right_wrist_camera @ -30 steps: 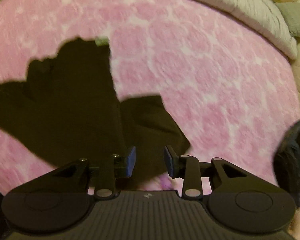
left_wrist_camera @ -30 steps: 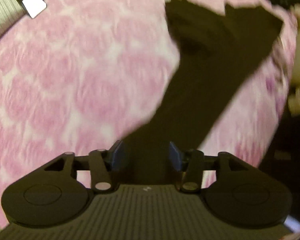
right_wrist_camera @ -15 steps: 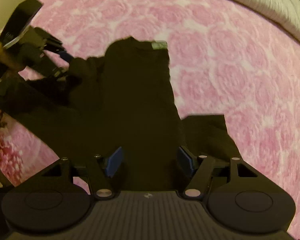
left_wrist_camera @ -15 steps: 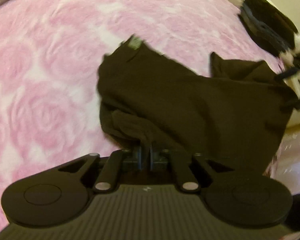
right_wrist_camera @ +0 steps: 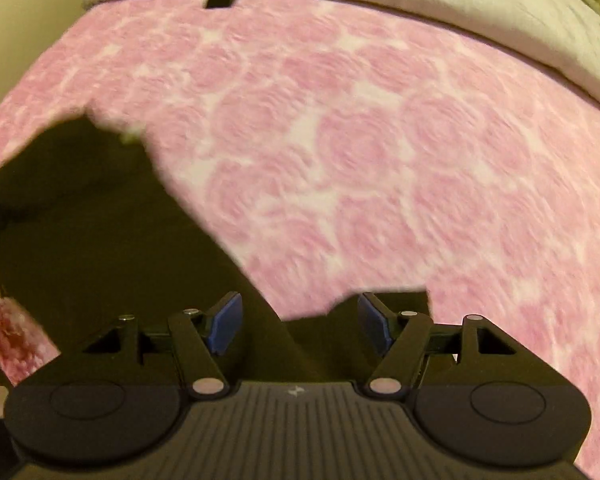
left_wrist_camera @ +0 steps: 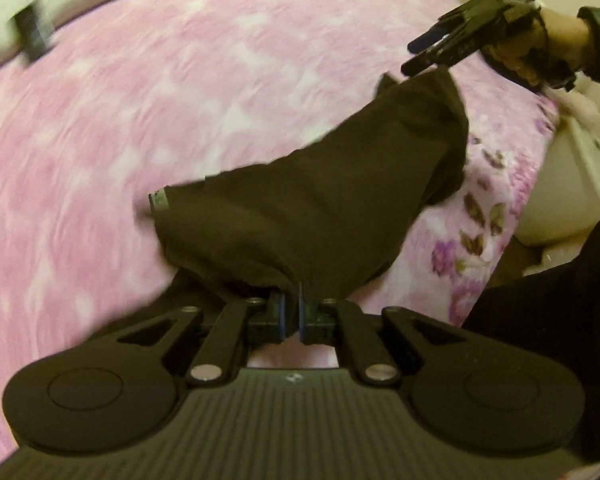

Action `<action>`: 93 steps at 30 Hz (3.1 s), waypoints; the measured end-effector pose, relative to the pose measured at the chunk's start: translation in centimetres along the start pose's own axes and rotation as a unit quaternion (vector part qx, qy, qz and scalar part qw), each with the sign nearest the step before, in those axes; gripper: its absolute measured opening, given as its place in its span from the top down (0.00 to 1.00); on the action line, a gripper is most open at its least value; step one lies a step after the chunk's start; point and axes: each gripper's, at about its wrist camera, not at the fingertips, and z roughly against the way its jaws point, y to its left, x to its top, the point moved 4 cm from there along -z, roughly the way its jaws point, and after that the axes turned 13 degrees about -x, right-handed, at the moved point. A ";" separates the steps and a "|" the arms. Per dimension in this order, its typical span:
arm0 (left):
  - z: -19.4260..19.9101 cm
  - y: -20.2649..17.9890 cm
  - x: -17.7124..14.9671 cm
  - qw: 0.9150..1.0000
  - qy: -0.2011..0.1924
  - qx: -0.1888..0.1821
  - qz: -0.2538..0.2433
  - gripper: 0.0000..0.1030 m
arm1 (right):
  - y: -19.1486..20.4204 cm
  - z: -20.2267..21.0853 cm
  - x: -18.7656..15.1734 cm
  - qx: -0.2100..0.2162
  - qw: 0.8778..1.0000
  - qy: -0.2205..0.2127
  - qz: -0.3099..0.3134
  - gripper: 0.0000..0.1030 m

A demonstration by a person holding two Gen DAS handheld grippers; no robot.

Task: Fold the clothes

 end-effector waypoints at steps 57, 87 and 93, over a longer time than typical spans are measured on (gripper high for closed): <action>-6.2 5.3 8.4 0.975 -0.075 -0.064 0.197 0.47 | 3.0 13.8 -2.1 0.282 0.942 -0.046 -0.175 0.94; -3.3 -19.8 16.8 0.933 0.010 -0.174 -0.313 0.99 | -14.4 19.4 -7.5 0.269 0.873 -0.172 -0.368 0.94; 6.4 -14.9 8.1 0.972 0.026 -0.077 -0.218 0.99 | -5.7 16.8 -4.7 0.413 0.865 -0.080 -0.272 0.87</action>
